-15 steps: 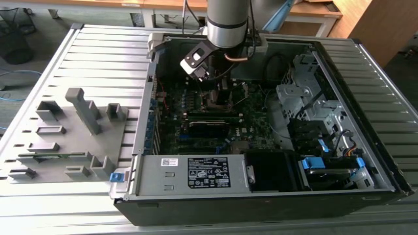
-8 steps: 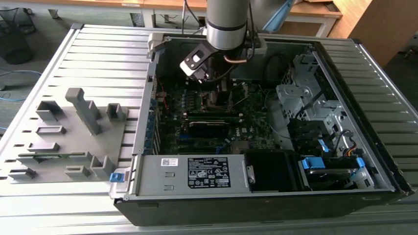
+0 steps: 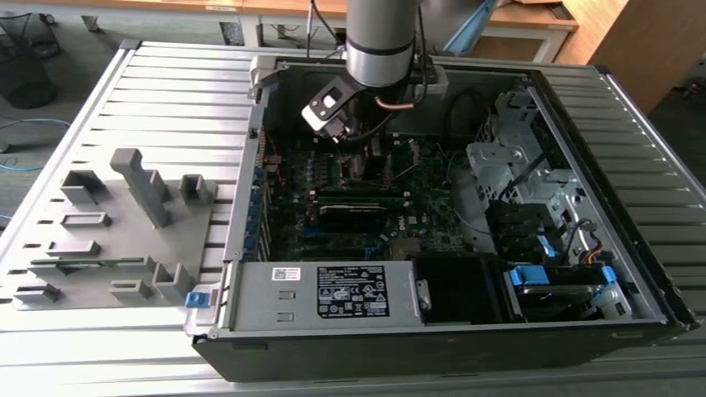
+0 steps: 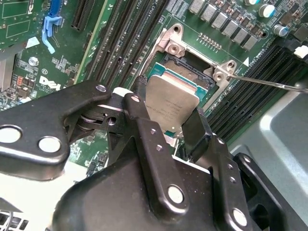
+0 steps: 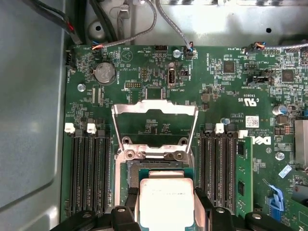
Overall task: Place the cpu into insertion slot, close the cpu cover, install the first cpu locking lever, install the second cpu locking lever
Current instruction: 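Place the cpu into insertion slot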
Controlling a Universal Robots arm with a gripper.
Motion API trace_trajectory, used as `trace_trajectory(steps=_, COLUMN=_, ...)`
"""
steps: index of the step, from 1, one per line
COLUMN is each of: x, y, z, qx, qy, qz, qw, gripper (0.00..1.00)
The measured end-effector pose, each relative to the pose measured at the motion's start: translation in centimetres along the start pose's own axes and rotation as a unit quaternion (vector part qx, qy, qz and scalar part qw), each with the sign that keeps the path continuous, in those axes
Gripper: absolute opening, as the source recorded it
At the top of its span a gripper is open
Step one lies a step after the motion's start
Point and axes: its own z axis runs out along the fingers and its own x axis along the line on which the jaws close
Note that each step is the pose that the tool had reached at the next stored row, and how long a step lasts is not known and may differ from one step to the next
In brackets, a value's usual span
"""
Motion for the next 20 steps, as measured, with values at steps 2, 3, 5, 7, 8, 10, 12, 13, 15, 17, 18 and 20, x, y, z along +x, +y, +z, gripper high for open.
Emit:
trace_trajectory(steps=2, x=0.01, y=-0.07, z=0.05, qx=0.0000, qy=0.0009, qz=0.000, qw=1.0000, gripper=0.54)
trace_trajectory(steps=3, x=0.02, y=-0.10, z=0.07, qx=-0.0001, qy=0.0015, qz=0.000, qw=1.0000, gripper=0.54)
trace_trajectory(steps=5, x=0.02, y=-0.15, z=0.13, qx=-0.0001, qy=0.0027, qz=0.000, qw=1.0000, gripper=0.54)
trace_trajectory(steps=7, x=0.05, y=-0.20, z=0.20, qx=0.0000, qy=0.0031, qz=0.000, qw=1.0000, gripper=0.54)
trace_trajectory(steps=8, x=0.08, y=-0.22, z=0.23, qx=0.0000, qy=0.0032, qz=0.000, qw=1.0000, gripper=0.54)
trace_trajectory(steps=10, x=0.12, y=-0.22, z=0.27, qx=-0.0001, qy=0.0033, qz=0.000, qw=1.0000, gripper=0.54)
trace_trajectory(steps=12, x=0.12, y=-0.22, z=0.27, qx=0.0000, qy=0.0032, qz=0.000, qw=1.0000, gripper=0.54)
trace_trajectory(steps=13, x=0.12, y=-0.23, z=0.26, qx=0.0000, qy=0.0032, qz=0.000, qw=1.0000, gripper=0.54)
trace_trajectory(steps=15, x=0.13, y=-0.23, z=0.26, qx=0.0000, qy=0.0032, qz=0.001, qw=1.0000, gripper=0.54)
trace_trajectory(steps=17, x=0.23, y=-0.23, z=0.27, qx=0.0000, qy=0.0032, qz=0.001, qw=1.0000, gripper=0.54)
trace_trajectory(steps=18, x=0.28, y=-0.23, z=0.27, qx=0.0000, qy=0.0032, qz=0.001, qw=1.0000, gripper=0.54)
trace_trajectory(steps=20, x=0.37, y=-0.23, z=0.29, qx=-0.0001, qy=0.0032, qz=0.001, qw=1.0000, gripper=0.54)
